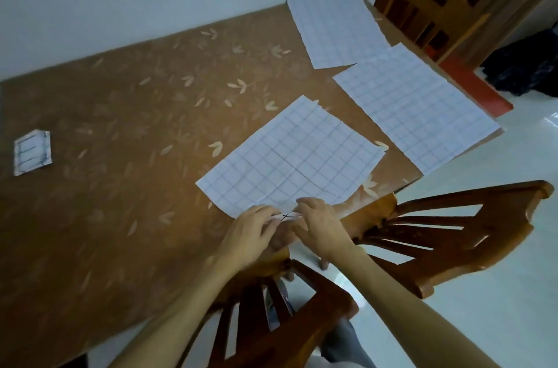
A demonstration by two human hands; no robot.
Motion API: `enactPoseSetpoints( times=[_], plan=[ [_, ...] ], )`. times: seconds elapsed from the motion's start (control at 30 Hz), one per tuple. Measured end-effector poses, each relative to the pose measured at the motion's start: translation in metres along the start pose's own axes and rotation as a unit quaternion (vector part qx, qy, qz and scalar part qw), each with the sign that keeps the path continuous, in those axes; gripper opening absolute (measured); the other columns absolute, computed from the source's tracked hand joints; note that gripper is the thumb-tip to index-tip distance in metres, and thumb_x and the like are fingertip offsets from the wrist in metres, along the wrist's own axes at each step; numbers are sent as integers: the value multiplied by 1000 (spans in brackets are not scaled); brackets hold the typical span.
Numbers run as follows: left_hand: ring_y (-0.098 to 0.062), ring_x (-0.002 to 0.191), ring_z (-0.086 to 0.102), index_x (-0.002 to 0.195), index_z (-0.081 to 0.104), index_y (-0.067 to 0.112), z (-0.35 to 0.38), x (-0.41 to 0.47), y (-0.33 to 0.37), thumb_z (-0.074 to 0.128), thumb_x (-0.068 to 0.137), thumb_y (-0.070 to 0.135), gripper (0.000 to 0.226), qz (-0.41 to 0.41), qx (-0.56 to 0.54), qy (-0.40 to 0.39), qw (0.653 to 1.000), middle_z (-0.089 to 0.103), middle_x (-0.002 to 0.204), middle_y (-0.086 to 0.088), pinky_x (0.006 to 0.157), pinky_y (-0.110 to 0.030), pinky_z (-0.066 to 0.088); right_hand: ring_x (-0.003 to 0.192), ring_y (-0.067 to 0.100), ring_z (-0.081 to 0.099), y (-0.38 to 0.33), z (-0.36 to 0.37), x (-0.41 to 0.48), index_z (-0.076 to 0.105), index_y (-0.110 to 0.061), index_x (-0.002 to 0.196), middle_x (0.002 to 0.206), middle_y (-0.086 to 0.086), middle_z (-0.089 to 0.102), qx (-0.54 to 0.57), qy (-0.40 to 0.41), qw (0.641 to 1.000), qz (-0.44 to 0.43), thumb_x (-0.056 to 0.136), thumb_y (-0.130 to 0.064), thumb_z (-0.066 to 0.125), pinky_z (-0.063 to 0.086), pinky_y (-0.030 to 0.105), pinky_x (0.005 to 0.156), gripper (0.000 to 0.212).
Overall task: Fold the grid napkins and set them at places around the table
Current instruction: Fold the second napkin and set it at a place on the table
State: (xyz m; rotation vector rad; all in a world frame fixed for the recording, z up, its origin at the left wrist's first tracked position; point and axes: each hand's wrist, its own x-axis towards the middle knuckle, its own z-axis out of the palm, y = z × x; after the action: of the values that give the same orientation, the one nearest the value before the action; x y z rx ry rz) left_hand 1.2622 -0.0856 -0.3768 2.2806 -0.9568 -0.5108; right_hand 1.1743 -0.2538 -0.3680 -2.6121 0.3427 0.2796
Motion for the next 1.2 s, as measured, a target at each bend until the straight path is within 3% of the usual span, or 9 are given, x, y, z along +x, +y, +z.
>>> enactPoseSetpoints(
  times=[0.27, 0.37, 0.47, 0.6, 0.7, 0.87, 1.03, 1.13, 1.2],
  plan=[
    [-10, 106, 62, 112, 68, 18, -59, 0, 25, 76, 87, 18, 26, -20, -48, 224, 973, 68, 111, 7, 92, -29, 48, 87, 19, 66, -29, -93, 20, 61, -14, 103, 96, 3, 71, 136, 70, 983, -100, 99, -16, 56, 53, 37, 77, 7],
    [-11, 107, 58, 119, 65, 18, -81, -3, 28, 79, 84, 16, 37, -71, -33, 337, 938, 65, 116, 4, 90, -26, 43, 58, 2, 52, -44, -139, 13, 53, -11, 92, 66, -5, 56, 210, 99, 965, -125, 100, -16, 58, 40, 17, 57, 10],
    [-19, 107, 57, 114, 67, 17, -102, -4, 28, 80, 81, 10, 35, -127, -11, 402, 907, 65, 113, -1, 87, -24, 37, 57, 1, 45, -50, -181, 5, 52, -19, 85, 61, -14, 54, 263, 114, 947, -148, 99, -16, 57, 34, 16, 56, 15],
    [-18, 94, 67, 87, 70, 35, -135, -10, 32, 76, 78, -3, 40, -128, -61, 404, 904, 72, 96, -1, 85, -36, 49, 65, 6, 54, -49, -229, -5, 61, -27, 97, 76, -15, 65, 315, 139, 920, -189, 99, -19, 57, 44, 21, 64, 10],
    [1, 76, 66, 83, 74, 24, -164, -23, 54, 73, 83, -6, 31, -107, -92, 348, 927, 76, 83, 1, 74, -23, 49, 78, 13, 59, -41, -257, -6, 63, -26, 96, 90, 7, 68, 336, 170, 905, -199, 99, -24, 59, 48, 29, 73, 5],
    [-7, 84, 70, 89, 79, 15, -212, -43, 98, 74, 89, 12, 6, -77, -125, 280, 949, 77, 89, 0, 77, -17, 49, 74, 13, 53, -25, -292, -6, 63, -9, 92, 77, 18, 58, 373, 194, 884, -203, 98, -30, 61, 42, 22, 63, 22],
    [1, 81, 69, 89, 80, 23, -249, -55, 139, 74, 86, 34, 12, -66, -190, 364, 910, 77, 90, 13, 77, -19, 51, 64, 15, 41, -17, -320, -8, 51, 1, 79, 67, 20, 38, 392, 212, 870, -212, 99, -36, 59, 34, 31, 60, 43],
    [-1, 35, 50, 67, 56, 4, -261, -54, 162, 69, 87, 35, 39, -91, -276, 411, 864, 57, 41, 8, 43, -19, 37, 64, 18, 36, -19, -334, -9, 45, 3, 74, 69, 8, 37, 419, 190, 856, -235, 100, -34, 58, 30, 32, 61, 46],
    [-8, 27, 34, 60, 36, 15, -267, -54, 171, 69, 84, 40, 48, -104, -303, 421, 849, 35, 32, 9, 36, -24, 27, 64, 22, 44, -22, -340, -10, 51, 8, 79, 69, 13, 46, 438, 172, 844, -258, 98, -35, 59, 36, 34, 61, 47]
  ],
)
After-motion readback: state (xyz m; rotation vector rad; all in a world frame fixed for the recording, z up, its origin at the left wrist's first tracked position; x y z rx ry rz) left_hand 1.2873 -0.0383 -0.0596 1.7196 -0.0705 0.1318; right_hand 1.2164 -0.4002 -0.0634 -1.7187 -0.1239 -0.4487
